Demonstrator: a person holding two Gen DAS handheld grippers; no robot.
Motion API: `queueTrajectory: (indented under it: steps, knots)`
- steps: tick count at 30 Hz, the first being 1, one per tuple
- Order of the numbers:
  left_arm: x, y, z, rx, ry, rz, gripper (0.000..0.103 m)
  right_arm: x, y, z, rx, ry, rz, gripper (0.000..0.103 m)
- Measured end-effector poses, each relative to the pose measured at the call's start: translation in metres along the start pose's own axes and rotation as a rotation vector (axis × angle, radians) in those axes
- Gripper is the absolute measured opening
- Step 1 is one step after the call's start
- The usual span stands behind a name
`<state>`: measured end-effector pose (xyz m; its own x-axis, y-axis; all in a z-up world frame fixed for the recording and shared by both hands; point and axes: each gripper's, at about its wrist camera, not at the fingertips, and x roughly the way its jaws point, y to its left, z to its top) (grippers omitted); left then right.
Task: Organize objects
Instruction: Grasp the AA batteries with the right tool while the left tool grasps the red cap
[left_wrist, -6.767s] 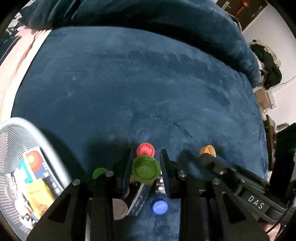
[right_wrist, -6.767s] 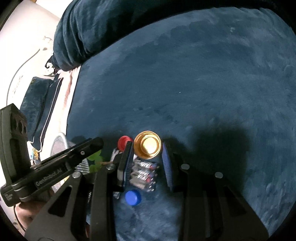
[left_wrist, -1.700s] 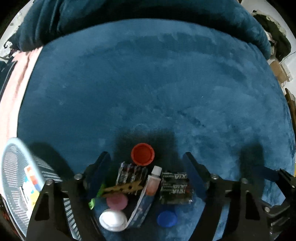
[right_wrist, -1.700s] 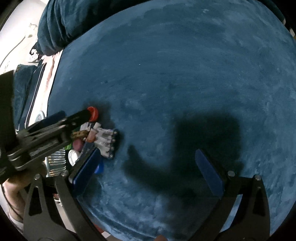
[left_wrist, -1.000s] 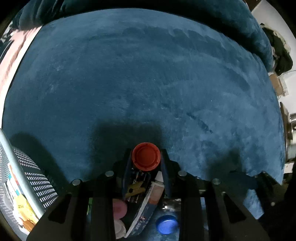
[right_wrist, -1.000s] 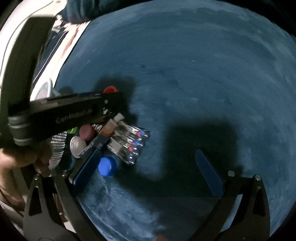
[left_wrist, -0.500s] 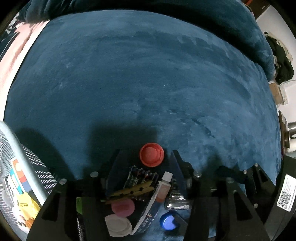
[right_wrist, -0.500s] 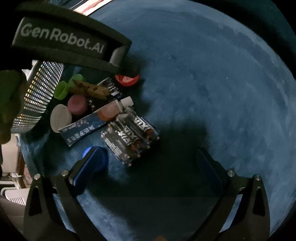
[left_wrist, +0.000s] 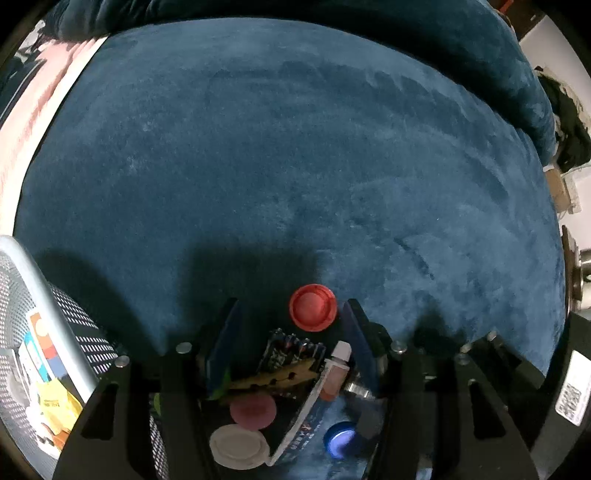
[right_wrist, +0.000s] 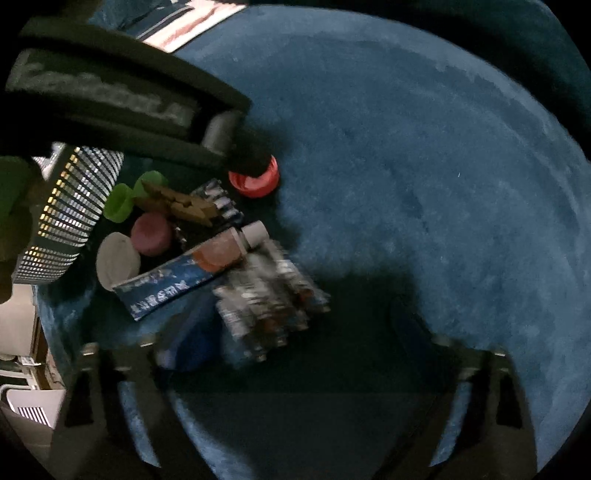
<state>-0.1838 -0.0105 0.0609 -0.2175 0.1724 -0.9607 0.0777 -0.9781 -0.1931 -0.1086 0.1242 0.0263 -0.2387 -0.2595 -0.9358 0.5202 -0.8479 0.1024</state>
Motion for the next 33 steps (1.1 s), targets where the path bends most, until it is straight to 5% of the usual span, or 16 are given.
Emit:
queueTrajectory:
  steps: [1,13,15,19,33]
  knots:
    - [0.001,-0.001,-0.001,-0.002,0.001,-0.002,0.065,-0.003,-0.001,-0.001,-0.002,-0.010,0.001,0.061]
    - [0.026,-0.017,-0.008,0.058,0.054,0.033,0.070,-0.012,-0.016,-0.002,0.071,0.003,0.031,0.056]
    - [0.028,-0.018,-0.009,0.075,0.044,0.052,0.067,-0.008,-0.010,-0.002,0.053,0.016,0.004,0.062]
    - [0.025,-0.016,-0.007,0.090,0.011,0.073,0.029,-0.002,0.008,0.017,-0.028,0.026,-0.076,0.064]
    - [-0.036,-0.009,-0.013,0.064,-0.061,0.003,0.029,-0.040,-0.015,0.029,0.253,-0.056,0.095,0.054]
